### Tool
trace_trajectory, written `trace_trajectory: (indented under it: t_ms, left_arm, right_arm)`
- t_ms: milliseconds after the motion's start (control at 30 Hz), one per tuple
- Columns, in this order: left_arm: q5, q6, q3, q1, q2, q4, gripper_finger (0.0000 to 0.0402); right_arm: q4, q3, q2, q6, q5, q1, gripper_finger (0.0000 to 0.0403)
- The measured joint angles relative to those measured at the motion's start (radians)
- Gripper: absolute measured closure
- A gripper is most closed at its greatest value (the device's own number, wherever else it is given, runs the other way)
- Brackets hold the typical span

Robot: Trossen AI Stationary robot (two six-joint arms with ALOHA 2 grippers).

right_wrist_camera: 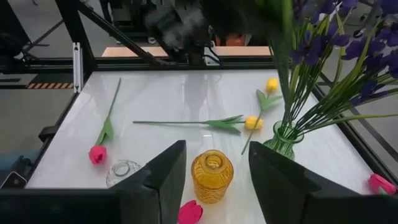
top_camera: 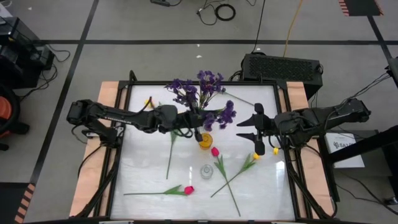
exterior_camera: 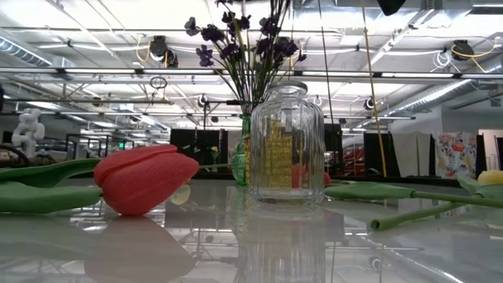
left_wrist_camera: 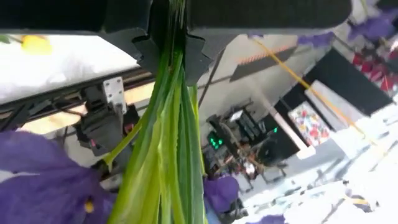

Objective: Sort flowers into vase by color
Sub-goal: Put the purple flowers into the green vase

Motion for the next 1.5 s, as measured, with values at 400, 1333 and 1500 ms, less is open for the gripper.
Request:
trace_trajectory:
  t_ms: [400, 1333, 1500]
  left_arm:
    - [-0.003, -0.054, -0.002, 0.03, 0.009, -0.014, 0.0389]
    - [-0.09, -0.229, -0.077, 0.096, 0.009, 0.049, 0.0373]
    - [-0.098, -0.272, -0.076, 0.1, 0.008, 0.039, 0.0372]
  right_arm:
    - [0.0, 0.0, 0.001, -0.008, -0.001, 0.0, 0.0237]
    - [-0.002, -0.002, 0.002, -0.013, -0.004, 0.0, 0.0237]
    - [-0.002, -0.002, 0.002, -0.016, -0.005, 0.0, 0.0237]
